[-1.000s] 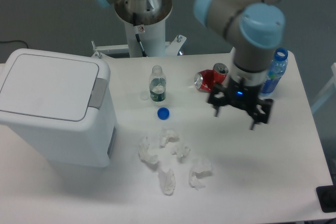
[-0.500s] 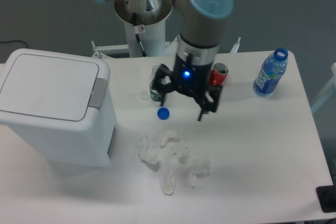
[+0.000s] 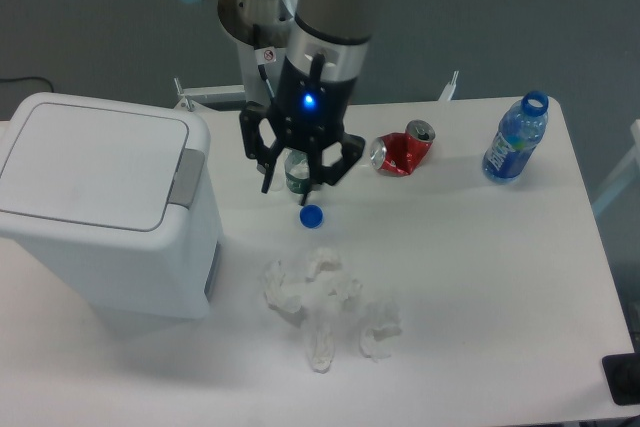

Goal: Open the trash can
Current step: 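Move the gripper across the table toward the white trash bin lid, then lower the gripper onto the lid edge of the white trash bin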

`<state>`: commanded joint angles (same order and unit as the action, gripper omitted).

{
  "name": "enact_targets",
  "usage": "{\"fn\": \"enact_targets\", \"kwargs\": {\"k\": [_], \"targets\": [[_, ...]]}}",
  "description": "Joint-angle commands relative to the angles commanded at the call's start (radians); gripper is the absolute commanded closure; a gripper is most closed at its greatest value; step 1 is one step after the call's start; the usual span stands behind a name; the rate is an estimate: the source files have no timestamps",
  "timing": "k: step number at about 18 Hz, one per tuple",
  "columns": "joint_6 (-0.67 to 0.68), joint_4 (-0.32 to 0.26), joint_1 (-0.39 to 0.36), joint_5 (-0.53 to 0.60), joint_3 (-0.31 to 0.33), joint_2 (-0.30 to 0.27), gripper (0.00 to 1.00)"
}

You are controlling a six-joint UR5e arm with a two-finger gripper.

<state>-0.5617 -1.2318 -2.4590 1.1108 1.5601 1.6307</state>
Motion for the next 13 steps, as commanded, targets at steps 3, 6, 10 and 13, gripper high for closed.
{"fn": "enact_targets", "kwargs": {"k": [3, 6, 10, 13], "targets": [[0.023, 0.000, 0.000, -0.049, -0.002, -0.008, 1.00], [0.045, 0.000, 0.015, -0.057, -0.002, -0.012, 1.00], [0.045, 0.002, 0.044, -0.057, 0.003, -0.006, 1.00], [0.045, 0.000, 0.063, -0.060, 0.009, -0.003, 1.00]]}}
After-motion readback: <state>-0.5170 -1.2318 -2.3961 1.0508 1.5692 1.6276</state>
